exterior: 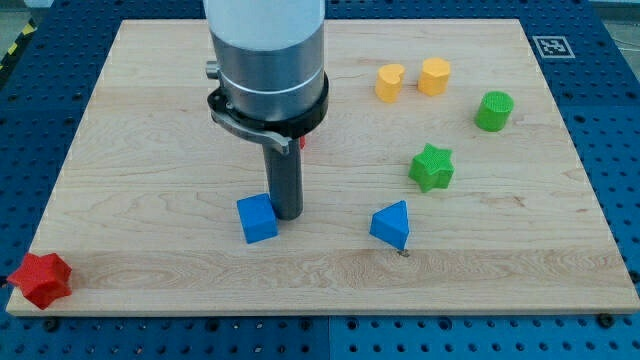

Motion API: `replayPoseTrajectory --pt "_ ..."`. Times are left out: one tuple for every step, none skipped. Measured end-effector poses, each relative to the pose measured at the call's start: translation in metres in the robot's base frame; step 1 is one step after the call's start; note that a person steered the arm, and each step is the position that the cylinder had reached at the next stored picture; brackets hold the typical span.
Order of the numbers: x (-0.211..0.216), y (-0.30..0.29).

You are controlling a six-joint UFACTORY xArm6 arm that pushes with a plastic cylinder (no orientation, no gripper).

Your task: Move the blue cube towards the red star

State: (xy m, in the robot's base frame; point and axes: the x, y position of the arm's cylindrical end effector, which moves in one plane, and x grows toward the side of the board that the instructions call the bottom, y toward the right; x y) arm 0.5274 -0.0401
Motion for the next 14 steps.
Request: replayPoseTrajectory --pt "0.013 0.000" --pt "0.022 -0.011" --pt "0.024 -0.023" --pt "0.024 -0.024" --pt "0.023 -0.024" --pt "0.023 -0.026" --pt "0.023 -0.031" --pt "0.023 -0.048" --pt "0.023 -0.069" --pt "0.023 -0.087" --pt "0.023 -0.100" --pt "0.023 -0.111" --pt "0.023 -0.120" --pt "0.023 -0.129"
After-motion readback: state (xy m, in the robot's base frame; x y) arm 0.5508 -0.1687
